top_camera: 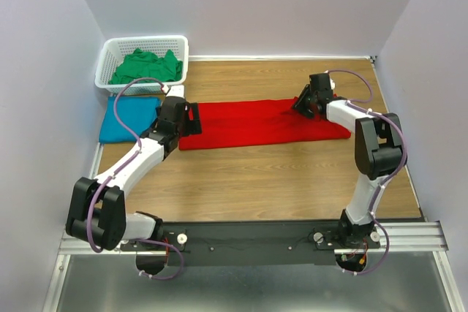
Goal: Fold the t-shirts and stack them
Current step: Fold the tshirt
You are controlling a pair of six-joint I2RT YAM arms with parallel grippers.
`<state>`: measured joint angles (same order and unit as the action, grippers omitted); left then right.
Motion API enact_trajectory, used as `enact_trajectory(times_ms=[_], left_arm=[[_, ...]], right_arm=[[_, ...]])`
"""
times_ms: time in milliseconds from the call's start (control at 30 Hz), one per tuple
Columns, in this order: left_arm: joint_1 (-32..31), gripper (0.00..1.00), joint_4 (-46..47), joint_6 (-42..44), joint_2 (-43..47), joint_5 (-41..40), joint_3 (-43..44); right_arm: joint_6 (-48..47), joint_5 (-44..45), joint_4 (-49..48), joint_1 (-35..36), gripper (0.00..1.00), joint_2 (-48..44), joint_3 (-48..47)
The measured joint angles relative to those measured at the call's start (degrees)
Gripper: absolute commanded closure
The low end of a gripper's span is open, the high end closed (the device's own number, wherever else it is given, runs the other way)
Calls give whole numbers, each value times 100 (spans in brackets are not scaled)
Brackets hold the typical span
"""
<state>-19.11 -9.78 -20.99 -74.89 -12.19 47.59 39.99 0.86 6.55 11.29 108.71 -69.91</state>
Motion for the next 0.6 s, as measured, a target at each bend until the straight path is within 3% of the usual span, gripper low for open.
enact_trajectory(times_ms=[200, 400, 600], left_arm=[[0, 10, 48, 39, -2, -20, -107], [0, 10, 79, 61, -44, -20, -107], [-2, 10, 87, 66, -44, -17, -107]], right_arm=[[260, 85, -136, -4, 65, 208, 0], [420, 9, -295, -4, 91, 254, 0], [555, -81, -380, -4, 99, 133, 184]])
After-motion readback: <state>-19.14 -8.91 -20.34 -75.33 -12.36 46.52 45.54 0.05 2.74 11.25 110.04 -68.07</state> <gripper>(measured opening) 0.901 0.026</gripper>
